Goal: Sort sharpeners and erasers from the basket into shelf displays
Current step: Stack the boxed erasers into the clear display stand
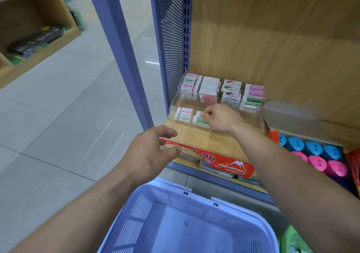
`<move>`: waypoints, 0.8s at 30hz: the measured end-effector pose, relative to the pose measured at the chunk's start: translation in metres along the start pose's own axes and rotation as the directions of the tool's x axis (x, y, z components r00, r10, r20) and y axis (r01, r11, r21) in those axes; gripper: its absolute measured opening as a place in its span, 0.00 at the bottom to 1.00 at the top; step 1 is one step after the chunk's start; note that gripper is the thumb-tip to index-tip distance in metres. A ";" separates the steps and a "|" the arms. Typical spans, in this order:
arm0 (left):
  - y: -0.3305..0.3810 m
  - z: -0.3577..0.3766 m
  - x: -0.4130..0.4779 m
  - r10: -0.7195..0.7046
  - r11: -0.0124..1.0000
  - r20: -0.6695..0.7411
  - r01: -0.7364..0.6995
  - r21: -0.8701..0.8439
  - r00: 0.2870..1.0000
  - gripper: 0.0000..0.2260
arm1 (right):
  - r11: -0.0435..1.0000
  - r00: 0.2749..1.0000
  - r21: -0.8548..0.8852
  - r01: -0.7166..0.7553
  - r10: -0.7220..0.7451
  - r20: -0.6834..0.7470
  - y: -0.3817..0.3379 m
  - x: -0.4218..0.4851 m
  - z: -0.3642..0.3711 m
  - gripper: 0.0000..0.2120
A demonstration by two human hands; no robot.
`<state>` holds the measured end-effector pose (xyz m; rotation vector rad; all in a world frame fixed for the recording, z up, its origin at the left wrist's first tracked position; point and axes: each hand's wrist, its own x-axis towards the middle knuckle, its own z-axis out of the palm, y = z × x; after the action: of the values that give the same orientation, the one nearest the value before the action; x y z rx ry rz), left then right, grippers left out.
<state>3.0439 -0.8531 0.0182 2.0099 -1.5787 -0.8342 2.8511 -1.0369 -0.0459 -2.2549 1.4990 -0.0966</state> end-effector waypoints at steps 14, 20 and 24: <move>0.066 0.048 -0.060 0.173 0.949 0.237 -0.226 0.220 0.956 0.13 | 0.989 0.978 0.138 -0.049 0.076 -0.195 0.056 -0.221 -0.044 0.10; 0.096 0.132 -0.127 0.266 0.786 0.512 -0.491 0.376 0.817 0.19 | 0.940 0.951 0.234 -0.247 0.282 -0.128 0.139 -0.367 -0.033 0.06; 0.102 0.199 -0.152 0.291 0.835 0.520 -0.479 0.273 0.803 0.20 | 0.904 0.929 0.226 -0.362 0.371 0.007 0.186 -0.422 0.003 0.08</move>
<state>2.8089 -0.7266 -0.0273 1.6788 -2.5125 -0.9210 2.5170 -0.7191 -0.0467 -1.7722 1.8070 -0.1841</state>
